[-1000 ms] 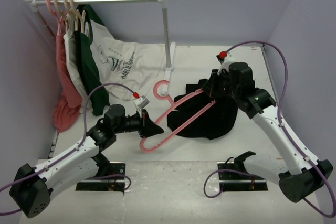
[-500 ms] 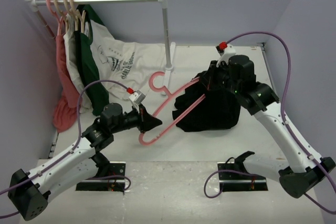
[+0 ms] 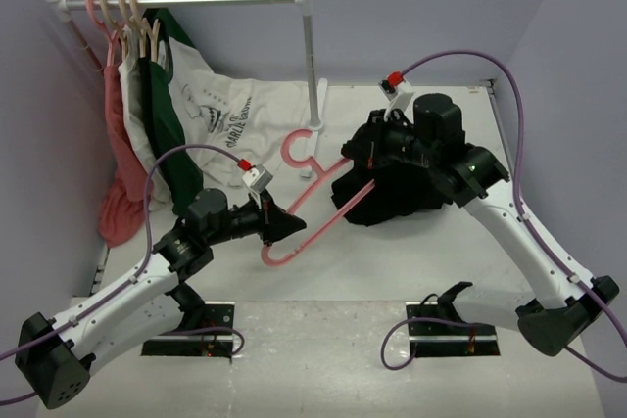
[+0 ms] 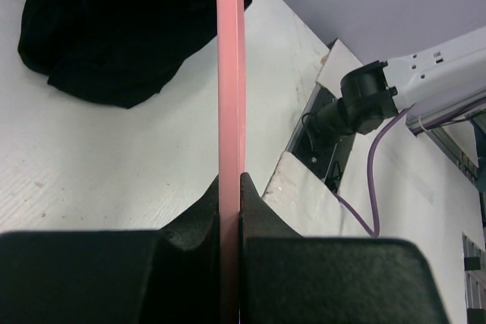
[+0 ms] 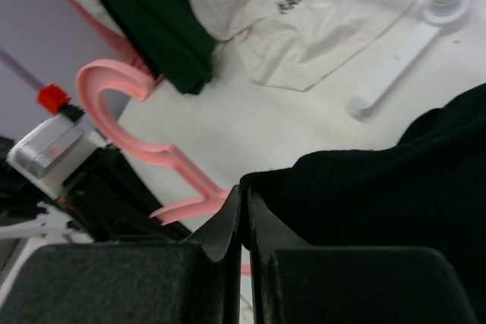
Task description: Place the t-shirt on the hanger
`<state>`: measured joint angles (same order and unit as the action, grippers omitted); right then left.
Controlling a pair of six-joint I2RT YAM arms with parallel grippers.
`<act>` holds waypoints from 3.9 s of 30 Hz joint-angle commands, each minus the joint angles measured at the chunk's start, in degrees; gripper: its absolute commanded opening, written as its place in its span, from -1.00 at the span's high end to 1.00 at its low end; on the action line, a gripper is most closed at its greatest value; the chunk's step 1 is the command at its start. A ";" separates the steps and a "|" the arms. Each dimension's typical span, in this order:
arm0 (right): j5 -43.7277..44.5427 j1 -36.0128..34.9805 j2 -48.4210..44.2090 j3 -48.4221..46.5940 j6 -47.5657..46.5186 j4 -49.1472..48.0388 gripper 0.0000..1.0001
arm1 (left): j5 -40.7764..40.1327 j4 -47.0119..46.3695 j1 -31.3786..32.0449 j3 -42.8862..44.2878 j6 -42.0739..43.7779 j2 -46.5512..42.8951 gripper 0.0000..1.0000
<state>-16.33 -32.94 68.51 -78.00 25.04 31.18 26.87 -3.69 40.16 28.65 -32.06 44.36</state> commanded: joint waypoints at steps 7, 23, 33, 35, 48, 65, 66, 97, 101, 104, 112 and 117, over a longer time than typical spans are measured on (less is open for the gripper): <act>2.89 -1.43 -4.43 -0.41 5.64 -2.89 1.00 | -6.15 -5.72 0.00 8.43 0.42 0.29 1.00; 30.09 -0.81 -2.85 8.45 -1.66 0.74 0.45 | 3.06 -2.75 0.06 -0.77 -1.61 2.47 1.00; 26.65 3.93 -5.79 11.12 -3.14 1.50 0.03 | -1.57 3.28 0.09 -0.71 0.59 -2.11 1.00; 30.82 3.93 -4.25 11.32 -3.09 3.35 0.03 | -1.98 2.29 0.09 -0.88 0.48 -0.65 1.00; 32.85 0.51 -8.06 17.80 -7.63 4.02 0.05 | -4.81 -0.72 0.09 2.81 -0.38 5.56 1.00; 44.65 -0.53 6.71 11.74 -12.21 -6.61 0.26 | -0.41 -1.94 0.09 3.51 -1.87 3.68 1.00; 44.99 -0.37 6.64 11.91 -12.22 -7.22 0.26 | -0.24 -1.94 0.09 3.42 -1.95 3.27 1.00; 1.97 9.53 -7.34 7.36 -1.39 3.50 1.00 | -7.55 -7.98 1.49 18.17 0.16 22.33 1.00; -5.34 13.77 -10.08 8.90 0.31 1.61 1.00 | -10.58 -8.38 2.73 15.69 0.65 25.31 1.00; -2.92 13.82 -10.68 9.39 0.92 1.69 1.00 | -9.60 -8.58 3.02 13.67 0.73 27.20 1.00; 18.26 13.87 -6.47 13.11 3.25 4.84 1.00 | -8.36 -4.01 7.90 10.99 2.91 24.23 1.00; 14.36 13.78 -4.61 14.46 3.71 2.47 1.00 | -14.08 0.37 8.27 12.02 3.41 17.68 1.00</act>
<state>-2.26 -18.85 62.80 -64.14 27.01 36.09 18.03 -3.61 48.15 39.44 -30.89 68.24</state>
